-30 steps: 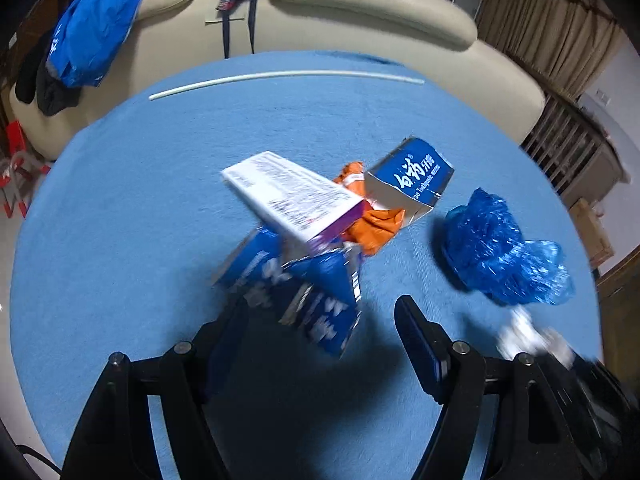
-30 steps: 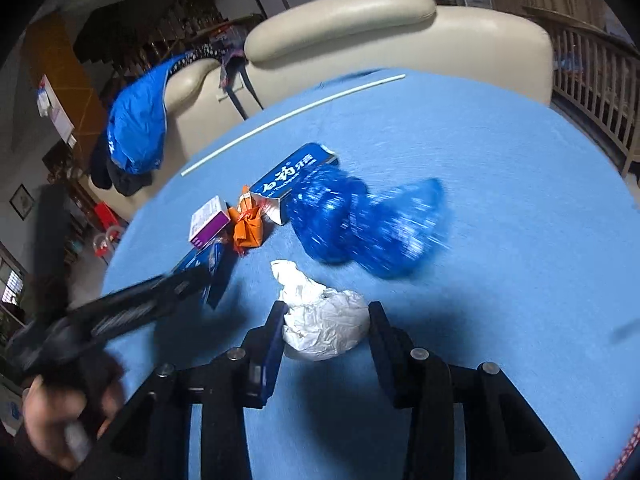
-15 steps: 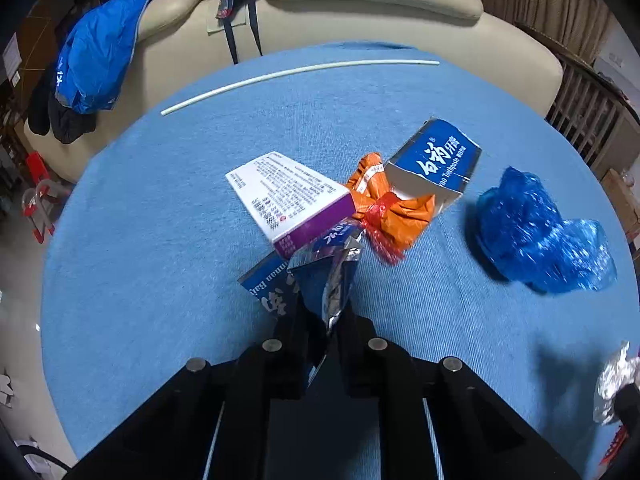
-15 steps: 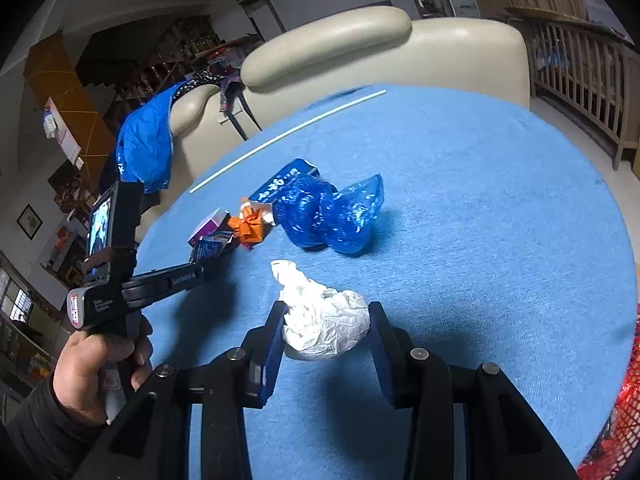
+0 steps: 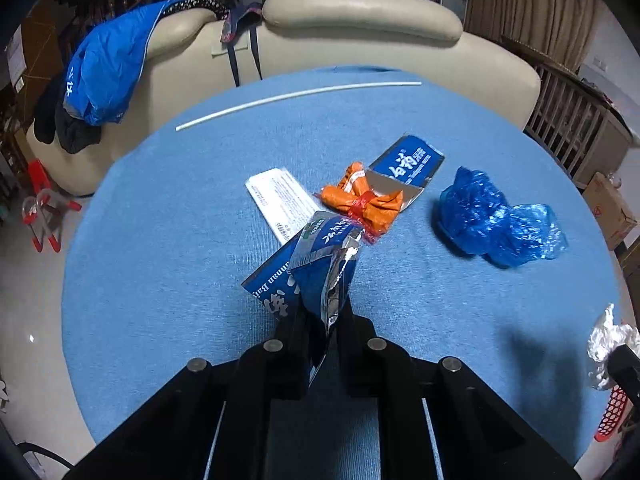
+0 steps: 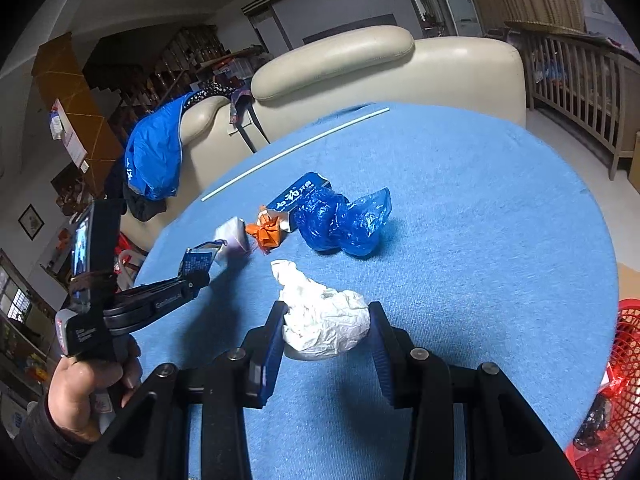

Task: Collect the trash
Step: 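Grasp the white tissue with the right tool while the left tool grasps the blue wrapper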

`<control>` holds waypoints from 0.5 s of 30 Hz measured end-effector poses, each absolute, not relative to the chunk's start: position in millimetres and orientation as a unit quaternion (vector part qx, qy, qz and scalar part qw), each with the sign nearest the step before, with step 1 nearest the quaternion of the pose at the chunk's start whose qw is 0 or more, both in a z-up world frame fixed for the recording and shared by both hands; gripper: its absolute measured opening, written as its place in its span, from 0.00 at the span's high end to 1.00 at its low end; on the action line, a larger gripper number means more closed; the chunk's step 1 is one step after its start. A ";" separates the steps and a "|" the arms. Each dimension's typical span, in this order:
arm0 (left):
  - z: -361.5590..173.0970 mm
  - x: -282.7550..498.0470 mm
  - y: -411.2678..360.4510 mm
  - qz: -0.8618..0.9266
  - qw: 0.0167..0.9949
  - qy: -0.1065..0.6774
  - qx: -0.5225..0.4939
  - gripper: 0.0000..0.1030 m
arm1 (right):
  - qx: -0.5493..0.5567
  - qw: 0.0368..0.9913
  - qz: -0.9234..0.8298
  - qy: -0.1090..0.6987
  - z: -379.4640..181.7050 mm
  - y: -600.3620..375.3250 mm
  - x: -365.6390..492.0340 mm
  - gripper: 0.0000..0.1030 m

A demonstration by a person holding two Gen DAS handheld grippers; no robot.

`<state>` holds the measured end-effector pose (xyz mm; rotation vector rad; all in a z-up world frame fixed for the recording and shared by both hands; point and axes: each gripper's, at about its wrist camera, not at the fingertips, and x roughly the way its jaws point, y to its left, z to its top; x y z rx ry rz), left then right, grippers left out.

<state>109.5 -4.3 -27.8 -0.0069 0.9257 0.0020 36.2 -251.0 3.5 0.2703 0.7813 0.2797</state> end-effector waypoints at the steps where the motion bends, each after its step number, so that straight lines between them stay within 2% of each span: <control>1: -25.3 107.2 -5.0 0.001 0.896 0.444 -0.003 0.89 | 0.130 0.907 0.135 0.378 4.3 -250.9 35.5 0.59; 15: -9.0 112.1 -13.0 -0.006 0.907 0.421 0.013 0.89 | 0.140 0.910 0.126 0.370 8.0 -262.6 29.6 0.59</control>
